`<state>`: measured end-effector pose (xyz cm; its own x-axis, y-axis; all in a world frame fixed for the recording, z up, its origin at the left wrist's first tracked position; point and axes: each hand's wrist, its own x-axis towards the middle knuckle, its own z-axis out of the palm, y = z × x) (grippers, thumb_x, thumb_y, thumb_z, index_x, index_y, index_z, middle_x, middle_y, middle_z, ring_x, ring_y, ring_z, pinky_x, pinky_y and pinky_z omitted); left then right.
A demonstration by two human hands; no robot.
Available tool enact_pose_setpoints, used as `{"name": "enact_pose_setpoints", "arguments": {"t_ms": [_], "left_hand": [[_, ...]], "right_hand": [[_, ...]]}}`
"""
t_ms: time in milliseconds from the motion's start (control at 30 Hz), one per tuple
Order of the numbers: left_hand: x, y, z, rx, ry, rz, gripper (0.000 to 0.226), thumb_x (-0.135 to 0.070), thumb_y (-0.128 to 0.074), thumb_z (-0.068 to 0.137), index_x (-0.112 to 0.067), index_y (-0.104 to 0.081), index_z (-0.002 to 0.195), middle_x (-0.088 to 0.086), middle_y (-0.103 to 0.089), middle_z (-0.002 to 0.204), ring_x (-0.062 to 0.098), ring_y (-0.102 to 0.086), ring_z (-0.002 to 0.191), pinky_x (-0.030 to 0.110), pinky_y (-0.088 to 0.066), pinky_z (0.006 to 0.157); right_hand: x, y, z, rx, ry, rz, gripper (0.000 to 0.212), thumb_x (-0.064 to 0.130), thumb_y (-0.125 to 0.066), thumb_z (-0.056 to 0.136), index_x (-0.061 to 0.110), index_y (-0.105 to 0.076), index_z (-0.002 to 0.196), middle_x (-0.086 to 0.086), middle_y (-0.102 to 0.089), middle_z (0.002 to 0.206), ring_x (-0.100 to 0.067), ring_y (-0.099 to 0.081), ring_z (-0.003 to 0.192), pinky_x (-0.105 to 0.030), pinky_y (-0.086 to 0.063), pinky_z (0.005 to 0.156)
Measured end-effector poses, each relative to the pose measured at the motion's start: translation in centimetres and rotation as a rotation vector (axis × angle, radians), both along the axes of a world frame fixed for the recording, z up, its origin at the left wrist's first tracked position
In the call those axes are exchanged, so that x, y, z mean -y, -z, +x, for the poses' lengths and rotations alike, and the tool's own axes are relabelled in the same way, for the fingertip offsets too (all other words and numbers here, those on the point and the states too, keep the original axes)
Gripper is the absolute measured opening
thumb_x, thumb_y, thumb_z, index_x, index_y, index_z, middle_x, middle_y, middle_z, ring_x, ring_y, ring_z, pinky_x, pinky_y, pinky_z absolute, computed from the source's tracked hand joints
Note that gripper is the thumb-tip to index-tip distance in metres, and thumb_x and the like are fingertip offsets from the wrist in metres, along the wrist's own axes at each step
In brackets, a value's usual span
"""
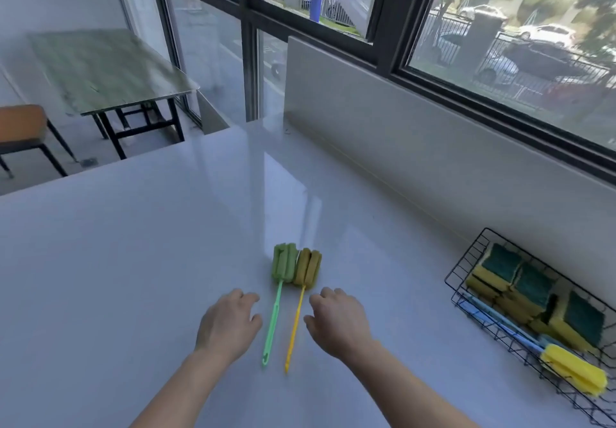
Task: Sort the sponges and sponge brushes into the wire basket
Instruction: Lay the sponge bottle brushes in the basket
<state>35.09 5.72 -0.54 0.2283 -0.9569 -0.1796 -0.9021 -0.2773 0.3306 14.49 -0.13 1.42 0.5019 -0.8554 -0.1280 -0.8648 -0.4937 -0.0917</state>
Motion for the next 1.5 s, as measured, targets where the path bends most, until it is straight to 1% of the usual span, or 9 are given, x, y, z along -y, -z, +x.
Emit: {"name": "enact_pose_setpoints", "arguments": {"t_ms": [133, 267, 433, 633, 867, 1067, 1167, 1400, 1500], "left_hand": [[0.8, 1.5, -0.3, -0.041, -0.007, 0.056, 0.042, -0.044, -0.044, 0.094, -0.031, -0.052, 0.133, -0.003, -0.058, 0.121, 0.019, -0.055, 0.114, 0.033, -0.047, 0.088], [1.9, 2.8, -0.9, -0.089, -0.021, 0.082, 0.045, -0.05, -0.05, 0.092, -0.028, -0.054, 0.131, -0.001, -0.063, 0.117, 0.02, -0.058, 0.112, 0.033, -0.049, 0.088], [3.3, 3.5, -1.3, -0.11, -0.046, 0.097, 0.049, -0.054, -0.057, 0.087, -0.027, -0.057, 0.128, -0.001, -0.067, 0.117, 0.022, -0.061, 0.112, 0.033, -0.05, 0.087], [3.7, 3.4, -1.8, -0.134, -0.071, 0.08, 0.027, -0.035, -0.057, 0.081, -0.024, -0.064, 0.105, 0.004, -0.071, 0.102, 0.029, -0.064, 0.098, 0.035, -0.053, 0.075], [3.4, 3.1, -1.9, -0.26, -0.131, 0.05, 0.033, -0.022, -0.057, 0.083, -0.026, -0.063, 0.115, -0.003, -0.07, 0.098, 0.022, -0.064, 0.094, 0.032, -0.052, 0.074], [2.8, 2.0, -3.0, -0.245, -0.1, 0.011, 0.03, -0.022, -0.056, 0.084, -0.03, -0.064, 0.112, -0.003, -0.068, 0.093, 0.02, -0.063, 0.087, 0.029, -0.048, 0.067], [2.6, 1.4, -4.2, -0.246, -0.064, -0.007, 0.029, -0.022, -0.056, 0.083, -0.032, -0.064, 0.11, -0.006, -0.067, 0.089, 0.017, -0.062, 0.082, 0.028, -0.045, 0.063], [2.4, 0.1, -8.4, -0.239, 0.052, -0.047, 0.025, -0.023, -0.056, 0.083, -0.035, -0.064, 0.103, -0.008, -0.063, 0.08, 0.012, -0.061, 0.073, 0.029, -0.049, 0.06], [2.5, -0.4, -10.8, -0.255, 0.116, -0.053, 0.022, -0.023, -0.056, 0.083, -0.035, -0.065, 0.099, -0.008, -0.062, 0.076, 0.009, -0.059, 0.068, 0.028, -0.044, 0.053]], "right_hand": [[1.0, 1.2, 2.3, 0.007, 0.104, 0.115, 0.037, 0.048, -0.049, 0.096, 0.013, -0.062, 0.099, -0.009, -0.064, 0.105, -0.033, -0.061, 0.101, -0.037, -0.042, 0.072], [1.9, 2.2, 3.9, 0.103, 0.365, 0.329, 0.033, 0.052, -0.052, 0.093, 0.02, -0.054, 0.084, -0.006, -0.07, 0.103, -0.031, -0.066, 0.099, -0.034, -0.044, 0.069], [2.0, 3.2, 4.6, 0.193, 0.535, 0.382, 0.021, 0.041, -0.055, 0.086, 0.021, -0.056, 0.08, -0.006, -0.071, 0.096, -0.031, -0.067, 0.094, -0.034, -0.048, 0.07], [2.1, 3.2, 4.0, 0.308, 0.631, 0.445, 0.017, 0.028, -0.053, 0.078, 0.022, -0.046, 0.064, -0.001, -0.065, 0.073, -0.03, -0.066, 0.078, -0.033, -0.053, 0.066], [1.8, 2.3, 1.5, 0.447, 0.694, 0.469, 0.012, 0.019, -0.052, 0.081, 0.014, -0.055, 0.071, -0.013, -0.074, 0.068, -0.025, -0.071, 0.051, -0.042, -0.063, 0.063], [0.9, 1.1, -1.0, 0.542, 0.744, 0.428, 0.014, 0.02, -0.055, 0.084, 0.01, -0.057, 0.073, -0.01, -0.07, 0.067, -0.028, -0.072, 0.056, -0.047, -0.063, 0.06], [-0.4, 0.5, -2.7, 0.58, 0.796, 0.422, 0.018, 0.021, -0.056, 0.085, 0.005, -0.063, 0.083, -0.012, -0.073, 0.075, -0.029, -0.073, 0.061, -0.048, -0.063, 0.062], [-3.8, -0.5, -9.0, 0.723, 0.941, 0.413, 0.018, 0.021, -0.057, 0.086, 0.005, -0.063, 0.084, -0.01, -0.07, 0.077, -0.027, -0.072, 0.065, -0.037, -0.063, 0.056], [-5.1, -0.9, -12.1, 0.781, 1.024, 0.386, 0.015, 0.02, -0.059, 0.087, 0.006, -0.065, 0.084, -0.01, -0.07, 0.078, -0.026, -0.072, 0.066, -0.033, -0.061, 0.054]]}}
